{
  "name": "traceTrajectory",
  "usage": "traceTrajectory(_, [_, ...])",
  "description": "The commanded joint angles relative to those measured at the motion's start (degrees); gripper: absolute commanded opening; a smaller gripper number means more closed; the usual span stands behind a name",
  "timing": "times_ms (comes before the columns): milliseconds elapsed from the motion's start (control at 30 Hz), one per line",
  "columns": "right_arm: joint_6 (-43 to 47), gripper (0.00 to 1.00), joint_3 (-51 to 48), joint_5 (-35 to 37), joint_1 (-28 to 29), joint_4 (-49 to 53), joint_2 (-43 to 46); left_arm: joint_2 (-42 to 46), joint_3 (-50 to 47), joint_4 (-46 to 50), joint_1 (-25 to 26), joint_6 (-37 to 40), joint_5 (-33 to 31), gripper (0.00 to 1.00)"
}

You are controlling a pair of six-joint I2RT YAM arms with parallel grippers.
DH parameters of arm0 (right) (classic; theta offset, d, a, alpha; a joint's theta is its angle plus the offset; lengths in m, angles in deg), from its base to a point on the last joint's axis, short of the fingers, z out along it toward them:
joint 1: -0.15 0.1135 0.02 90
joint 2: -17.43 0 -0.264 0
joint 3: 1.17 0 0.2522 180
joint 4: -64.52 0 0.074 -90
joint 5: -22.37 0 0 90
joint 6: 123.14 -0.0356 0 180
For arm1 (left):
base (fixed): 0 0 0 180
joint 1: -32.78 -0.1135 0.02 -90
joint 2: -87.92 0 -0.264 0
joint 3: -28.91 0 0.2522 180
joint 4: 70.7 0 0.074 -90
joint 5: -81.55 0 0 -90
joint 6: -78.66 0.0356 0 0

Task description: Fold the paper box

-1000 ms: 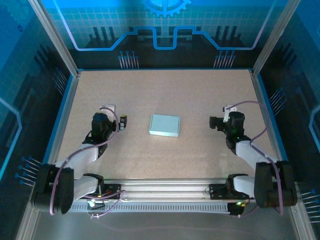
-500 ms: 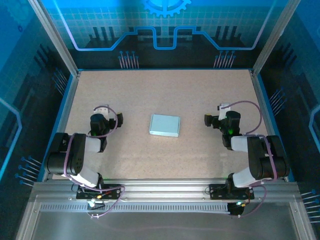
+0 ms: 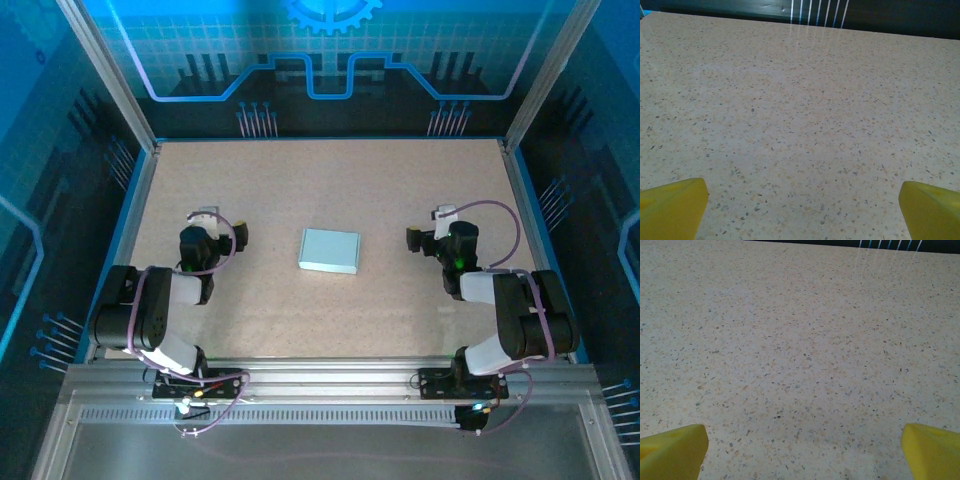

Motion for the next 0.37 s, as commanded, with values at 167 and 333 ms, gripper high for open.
traceTrajectory(167, [1.12,1.0,0.84,1.02,0.68,-2.73,-0.6,-0.2,1.61,0.19,0.37,1.39,3.25,0.99])
traceTrajectory(333, [1.15,1.0,0.75,1.02,0.66,-2.97,-0.51,-0.12,1.48,0.13,0.38,1.39,3.12,0.99])
